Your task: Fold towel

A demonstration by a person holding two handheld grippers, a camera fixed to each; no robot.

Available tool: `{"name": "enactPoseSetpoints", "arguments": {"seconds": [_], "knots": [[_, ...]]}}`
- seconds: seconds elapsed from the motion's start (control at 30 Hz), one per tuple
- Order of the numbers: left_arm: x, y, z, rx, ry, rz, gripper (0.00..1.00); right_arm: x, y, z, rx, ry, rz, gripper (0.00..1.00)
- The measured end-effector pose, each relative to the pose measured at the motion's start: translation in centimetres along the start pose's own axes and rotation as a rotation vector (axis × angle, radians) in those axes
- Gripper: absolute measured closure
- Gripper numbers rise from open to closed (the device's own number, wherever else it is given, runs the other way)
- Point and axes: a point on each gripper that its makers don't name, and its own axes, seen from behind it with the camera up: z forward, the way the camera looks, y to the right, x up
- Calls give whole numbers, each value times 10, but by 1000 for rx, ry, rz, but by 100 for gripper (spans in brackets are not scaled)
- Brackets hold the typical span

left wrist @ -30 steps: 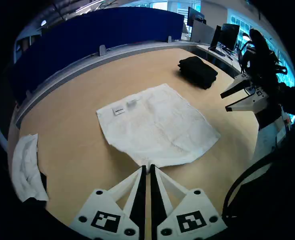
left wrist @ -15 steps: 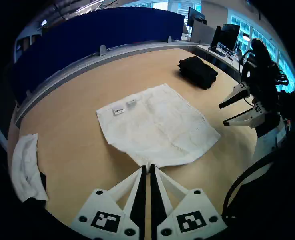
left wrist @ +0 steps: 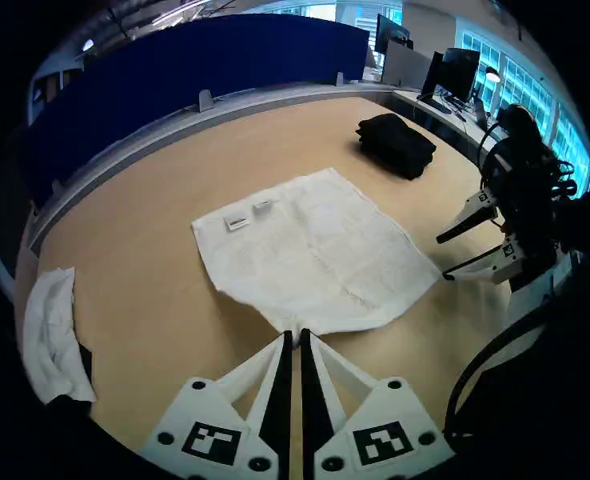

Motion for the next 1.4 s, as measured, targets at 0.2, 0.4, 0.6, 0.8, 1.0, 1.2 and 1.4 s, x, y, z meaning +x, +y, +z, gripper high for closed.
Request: {"name": "enactPoseSetpoints", "arguments": {"seconds": [0.2, 0.4, 0.6, 0.8, 1.0, 1.2, 1.4], "knots": [[2, 0, 0, -1, 2, 0, 93, -5, -3, 2, 2, -8, -13, 13], [3, 0, 0, -2, 3, 0, 93, -14, -10, 4, 26, -31, -30, 31], [4, -1, -2, -2, 4, 0, 93, -21, -11, 8, 15, -45, -34, 51], [3, -1, -2, -2, 3, 1, 93, -21, -11, 9, 8, -46, -30, 63], [3, 0, -3, -2, 4, -1, 93, -20, -13, 9, 9, -47, -33, 64], [3, 1, -1, -2, 3, 2, 93, -20, -11, 10, -9, -50, -35, 77], [2, 0, 0, -1, 2, 3, 93, -21, -9, 10, -11, -53, -28, 87]]}}
